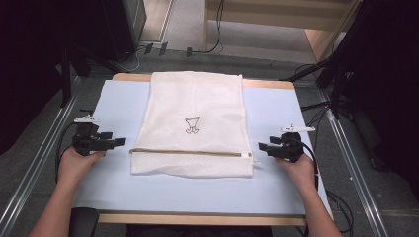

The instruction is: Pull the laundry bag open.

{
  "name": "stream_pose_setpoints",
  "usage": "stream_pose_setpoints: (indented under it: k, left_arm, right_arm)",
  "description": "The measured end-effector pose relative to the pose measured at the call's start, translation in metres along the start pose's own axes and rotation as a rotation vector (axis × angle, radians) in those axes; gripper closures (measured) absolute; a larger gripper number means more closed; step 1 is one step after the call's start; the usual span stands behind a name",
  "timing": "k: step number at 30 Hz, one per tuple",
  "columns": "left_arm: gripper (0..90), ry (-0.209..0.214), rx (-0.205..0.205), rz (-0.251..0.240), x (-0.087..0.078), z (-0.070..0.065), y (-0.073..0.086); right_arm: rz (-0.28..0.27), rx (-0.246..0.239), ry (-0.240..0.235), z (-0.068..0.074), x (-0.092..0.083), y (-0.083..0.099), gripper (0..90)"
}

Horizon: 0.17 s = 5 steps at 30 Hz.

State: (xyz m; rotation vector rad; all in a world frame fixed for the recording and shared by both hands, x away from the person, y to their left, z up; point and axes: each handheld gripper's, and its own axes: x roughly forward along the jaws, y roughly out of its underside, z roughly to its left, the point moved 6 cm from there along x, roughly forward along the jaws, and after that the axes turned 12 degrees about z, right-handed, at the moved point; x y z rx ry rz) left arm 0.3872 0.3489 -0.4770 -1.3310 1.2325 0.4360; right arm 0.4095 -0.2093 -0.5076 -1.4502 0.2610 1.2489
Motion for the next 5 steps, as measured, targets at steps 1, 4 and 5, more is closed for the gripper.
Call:
stream_pose_setpoints:
  k: [1, 4, 5]
  left_arm:
    - [31.5, -0.001, 0.000, -0.001, 0.0003, 0.0001, -0.0002]
    - [30.7, -0.004, 0.003, 0.000, 0.0014, 0.0003, -0.0003]
    - [30.2, -0.007, 0.001, 0.001, 0.0023, 0.0005, -0.0004]
  right_arm:
    - [0.002, 0.002, 0.001, 0.0000, 0.0001, 0.0003, 38.8]
    - [0.004, 0.003, 0.003, -0.0007, 0.0004, 0.0007, 38.5]
    - [0.003, 0.005, 0.003, -0.0010, 0.0006, 0.0008, 38.5]
